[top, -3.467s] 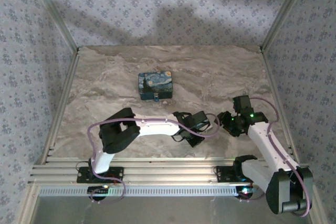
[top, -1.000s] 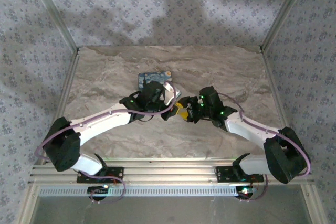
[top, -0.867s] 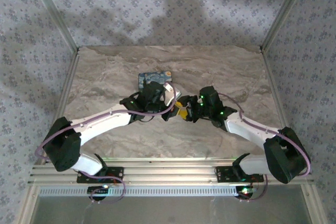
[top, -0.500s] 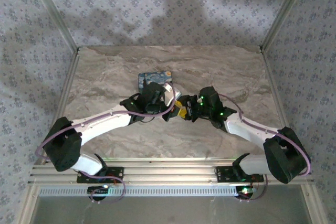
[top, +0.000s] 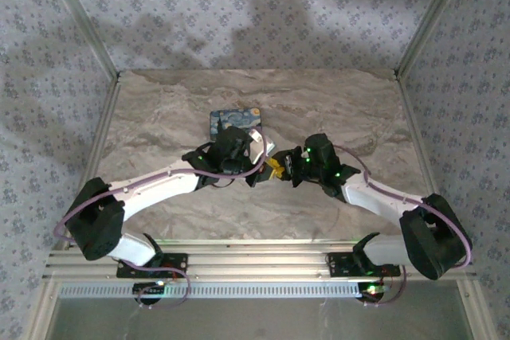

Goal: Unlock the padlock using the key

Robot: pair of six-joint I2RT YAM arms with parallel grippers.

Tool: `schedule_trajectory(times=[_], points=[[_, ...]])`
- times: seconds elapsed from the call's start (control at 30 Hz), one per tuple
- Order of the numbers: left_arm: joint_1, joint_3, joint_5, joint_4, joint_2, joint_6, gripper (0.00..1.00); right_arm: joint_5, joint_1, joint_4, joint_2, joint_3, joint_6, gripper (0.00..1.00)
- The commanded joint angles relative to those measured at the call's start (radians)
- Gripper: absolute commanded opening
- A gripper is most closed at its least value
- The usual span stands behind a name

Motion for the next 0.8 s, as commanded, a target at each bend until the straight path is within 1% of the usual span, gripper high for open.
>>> schedule_trajectory(times=[0.0, 0.13, 0.3, 0.4, 0.43, 0.5, 0.53, 0.57, 0.6, 0.63, 0.67, 0.77], points=[[0.001, -0.003, 0.03, 0.01, -0.032, 0.019, 0.0, 0.008, -0.011, -0.023, -0.036, -0.003, -0.02, 0.17], [0.003, -0.008, 0.029, 0.006, -0.042, 0.022, 0.0, 0.026, -0.021, -0.061, -0.063, -0.009, -0.046, 0.0], [0.003, -0.01, 0.029, -0.004, -0.049, 0.022, 0.0, 0.042, -0.025, -0.057, -0.084, -0.007, -0.079, 0.0], [0.007, -0.011, 0.029, -0.008, -0.055, 0.018, 0.0, 0.044, -0.027, -0.045, -0.084, 0.012, -0.138, 0.0], [0.01, -0.012, 0.027, -0.008, -0.059, 0.014, 0.02, 0.045, -0.026, -0.044, -0.084, 0.024, -0.172, 0.0], [0.014, -0.012, 0.029, -0.01, -0.07, 0.006, 0.17, 0.046, -0.027, -0.039, -0.084, 0.049, -0.264, 0.0], [0.019, -0.012, 0.03, -0.013, -0.077, -0.001, 0.27, 0.045, -0.026, -0.051, -0.085, 0.069, -0.326, 0.0], [0.028, -0.014, 0.043, -0.01, -0.087, -0.018, 0.38, 0.045, -0.027, -0.067, -0.086, 0.095, -0.394, 0.0], [0.043, -0.018, 0.085, 0.003, -0.094, -0.036, 0.45, 0.042, -0.026, -0.088, -0.087, 0.119, -0.462, 0.0], [0.063, -0.016, 0.131, 0.007, -0.101, -0.061, 0.5, 0.045, -0.023, -0.125, -0.087, 0.154, -0.537, 0.0], [0.081, -0.005, 0.152, -0.006, -0.107, -0.091, 0.51, 0.053, -0.024, -0.169, -0.086, 0.19, -0.609, 0.0], [0.151, 0.022, 0.205, -0.061, -0.136, -0.167, 0.52, 0.065, -0.023, -0.214, -0.087, 0.271, -0.789, 0.0]])
